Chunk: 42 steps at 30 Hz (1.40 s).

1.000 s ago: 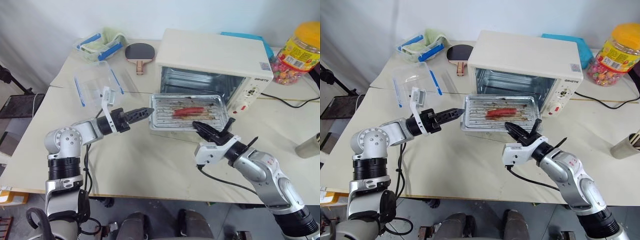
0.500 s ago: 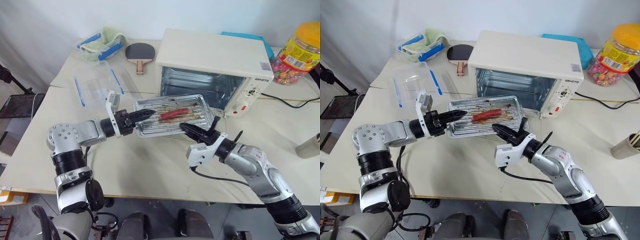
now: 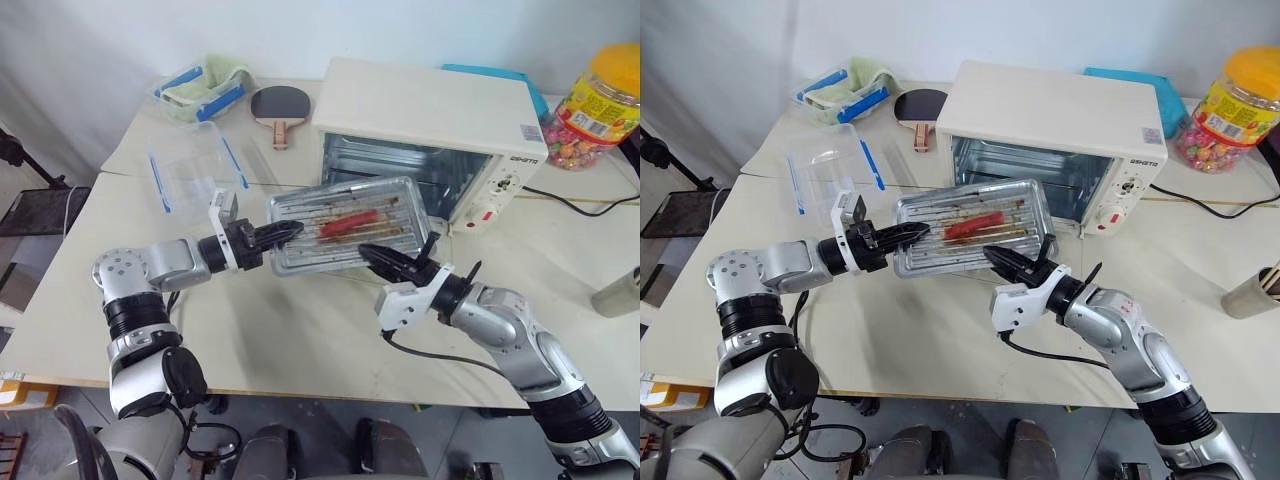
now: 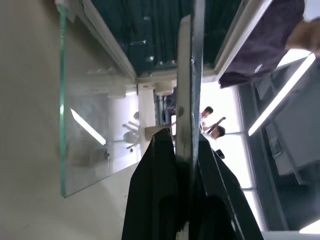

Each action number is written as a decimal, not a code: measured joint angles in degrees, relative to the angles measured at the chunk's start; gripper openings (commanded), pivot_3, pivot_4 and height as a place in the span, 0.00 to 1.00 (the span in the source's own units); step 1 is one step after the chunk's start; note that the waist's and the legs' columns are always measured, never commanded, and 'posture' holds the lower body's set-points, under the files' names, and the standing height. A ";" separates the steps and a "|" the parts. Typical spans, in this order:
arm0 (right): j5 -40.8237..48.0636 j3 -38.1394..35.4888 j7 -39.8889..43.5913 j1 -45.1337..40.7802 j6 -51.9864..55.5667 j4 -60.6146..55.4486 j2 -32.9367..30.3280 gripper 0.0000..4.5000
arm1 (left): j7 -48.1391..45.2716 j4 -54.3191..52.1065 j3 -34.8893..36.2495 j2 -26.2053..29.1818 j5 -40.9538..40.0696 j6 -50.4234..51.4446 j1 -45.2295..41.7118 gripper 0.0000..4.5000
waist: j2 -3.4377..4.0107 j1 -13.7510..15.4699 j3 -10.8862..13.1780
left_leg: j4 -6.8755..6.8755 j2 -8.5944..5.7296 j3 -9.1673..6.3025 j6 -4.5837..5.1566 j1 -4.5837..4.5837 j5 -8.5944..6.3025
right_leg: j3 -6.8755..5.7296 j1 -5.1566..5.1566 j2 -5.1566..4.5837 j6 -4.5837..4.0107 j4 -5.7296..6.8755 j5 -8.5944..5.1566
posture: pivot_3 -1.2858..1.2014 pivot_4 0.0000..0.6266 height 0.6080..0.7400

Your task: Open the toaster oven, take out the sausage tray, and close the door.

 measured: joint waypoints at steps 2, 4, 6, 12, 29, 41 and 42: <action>1.72 -0.82 0.63 0.17 -0.64 0.21 -0.71 0.54 | 1.87 0.39 -0.11 1.12 -3.90 -0.28 0.78 0.00 | 0.00 -0.02 0.00 | -0.02 0.00 -0.01 0.00 0.00 0.00 | 0.01 0.00 0.00 0.00 0.00 0.00 | 0.52 0.24 1.00; 4.23 -1.90 1.51 1.08 -2.28 0.29 -2.11 0.67 | 3.28 0.36 -0.84 2.53 -8.32 -0.35 2.88 0.00 | 0.00 -0.02 0.00 | -0.02 -0.01 -0.04 0.00 0.01 0.00 | 0.04 0.00 0.00 0.00 0.03 0.00 | 0.52 0.24 1.00; 7.99 -2.92 3.34 2.89 -3.89 0.34 -4.02 0.67 | 4.45 0.25 -1.80 4.06 -12.11 -0.31 5.87 0.00 | 0.00 -0.02 0.00 | -0.02 -0.02 -0.05 0.00 0.02 0.00 | 0.07 0.01 0.00 0.00 0.02 0.00 | 0.52 0.24 1.00; 18.33 -10.59 7.41 8.96 -7.26 4.39 -9.32 0.56 | 5.86 -2.71 -5.20 10.06 -23.73 -1.21 16.66 0.00 | 0.00 0.08 0.00 | 0.01 -0.02 -0.07 0.00 0.06 0.00 | 0.15 0.09 -0.02 0.00 0.02 0.00 | 0.52 0.24 1.00; 43.83 -16.77 34.00 5.83 4.97 36.58 -9.89 0.01 | 6.90 -31.92 4.04 1.21 -36.14 -23.62 49.59 0.00 | 0.12 0.04 0.03 | -0.06 0.09 -0.13 -0.10 0.90 -0.10 | 0.84 0.96 -0.08 -0.13 -0.29 -0.07 | 0.52 0.24 1.00; 50.06 -16.08 40.91 1.95 21.35 32.89 -5.65 0.01 | 9.81 -39.68 3.68 -4.65 -36.16 -29.95 53.99 0.00 | 0.16 0.12 0.01 | -0.07 0.08 -0.13 -0.11 0.84 -0.17 | 0.85 0.95 -0.07 -0.14 -0.35 -0.07 | 0.52 0.24 1.00; 50.74 -16.53 40.95 1.95 22.54 32.13 -5.31 0.01 | 9.80 -39.68 3.63 -4.51 -36.16 -29.76 54.16 0.00 | 0.16 0.11 0.01 | -0.08 0.08 -0.14 -0.12 0.84 -0.18 | 0.85 0.95 -0.07 -0.14 -0.36 -0.07 | 0.52 0.24 1.00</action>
